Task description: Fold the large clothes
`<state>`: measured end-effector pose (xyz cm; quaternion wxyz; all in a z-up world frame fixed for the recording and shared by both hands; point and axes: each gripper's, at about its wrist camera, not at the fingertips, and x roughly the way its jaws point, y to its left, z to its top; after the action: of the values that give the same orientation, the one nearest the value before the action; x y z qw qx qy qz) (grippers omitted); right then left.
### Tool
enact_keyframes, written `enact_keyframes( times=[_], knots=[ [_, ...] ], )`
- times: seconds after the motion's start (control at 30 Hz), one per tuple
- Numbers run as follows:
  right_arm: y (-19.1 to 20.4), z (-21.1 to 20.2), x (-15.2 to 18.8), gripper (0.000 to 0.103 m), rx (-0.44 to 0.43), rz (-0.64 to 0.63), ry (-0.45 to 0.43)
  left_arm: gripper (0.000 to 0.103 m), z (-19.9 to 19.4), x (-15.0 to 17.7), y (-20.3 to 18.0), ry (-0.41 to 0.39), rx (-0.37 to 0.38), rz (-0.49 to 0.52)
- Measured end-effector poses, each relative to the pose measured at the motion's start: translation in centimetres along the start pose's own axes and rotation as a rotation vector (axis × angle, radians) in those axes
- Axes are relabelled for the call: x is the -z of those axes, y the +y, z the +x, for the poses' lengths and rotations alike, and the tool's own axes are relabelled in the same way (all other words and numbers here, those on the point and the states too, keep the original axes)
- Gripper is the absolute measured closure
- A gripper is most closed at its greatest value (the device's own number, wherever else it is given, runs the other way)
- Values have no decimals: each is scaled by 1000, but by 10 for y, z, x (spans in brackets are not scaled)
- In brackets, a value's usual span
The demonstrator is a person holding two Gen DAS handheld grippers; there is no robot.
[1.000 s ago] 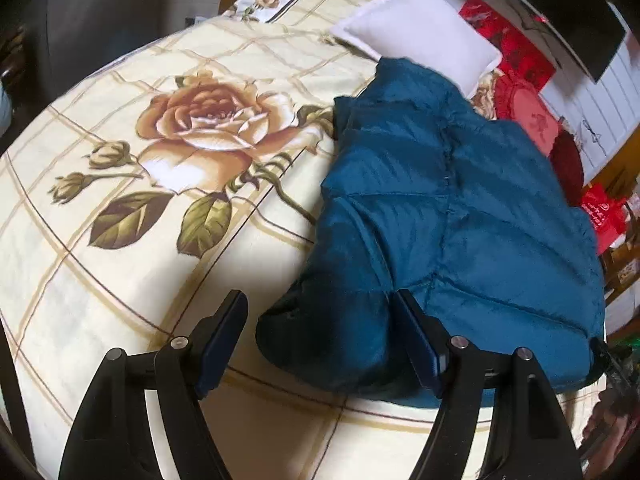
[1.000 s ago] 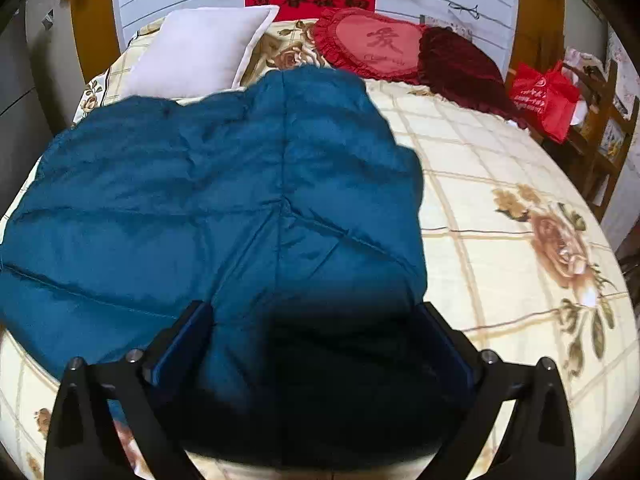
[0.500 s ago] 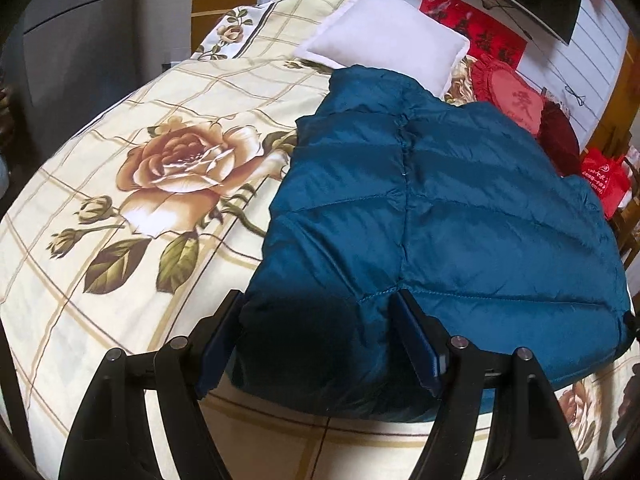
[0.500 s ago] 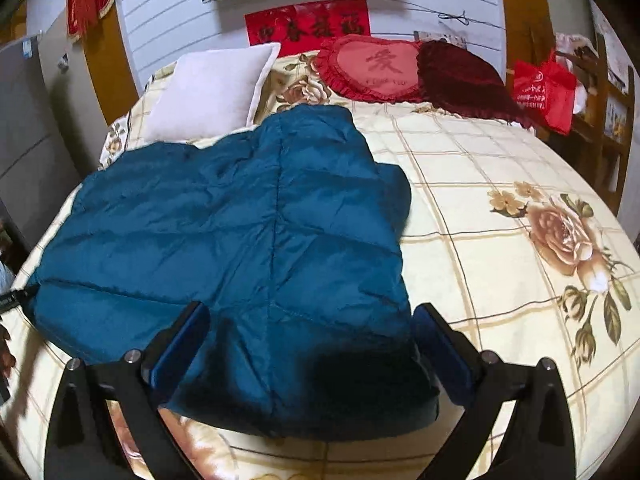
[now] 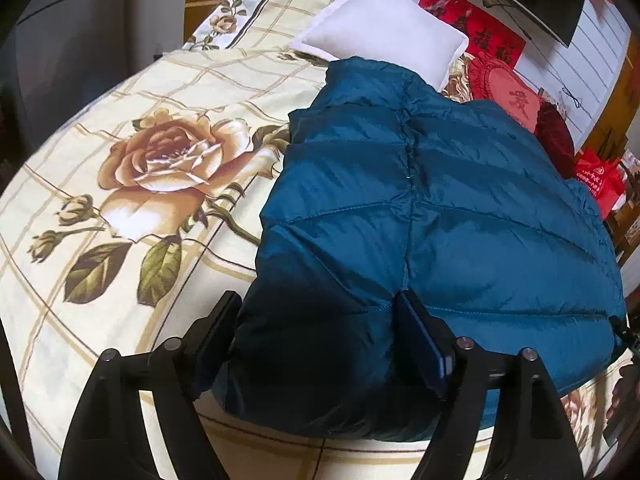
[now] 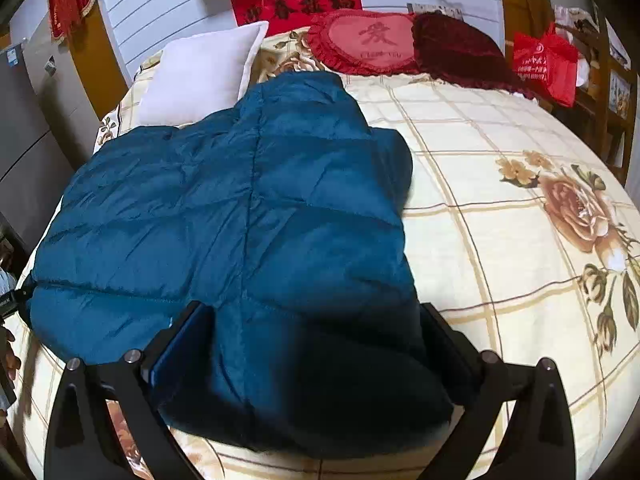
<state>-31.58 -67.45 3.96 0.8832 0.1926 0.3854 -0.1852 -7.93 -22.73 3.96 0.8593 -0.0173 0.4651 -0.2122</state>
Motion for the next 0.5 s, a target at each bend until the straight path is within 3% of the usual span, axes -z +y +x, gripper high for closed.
enact_keyframes(
  times=[0.17,0.3,0.5],
  knots=[
    [-12,17,-24,0,-44,25,70,16,8,-5,4,16,42,-16],
    [-21,39,-38,0,-141,29,174,15,12,-8,5,22,57,-13],
    [-23,58,-45,0,-209,25,249,7,21,-12,15,31,135,-114]
  ],
)
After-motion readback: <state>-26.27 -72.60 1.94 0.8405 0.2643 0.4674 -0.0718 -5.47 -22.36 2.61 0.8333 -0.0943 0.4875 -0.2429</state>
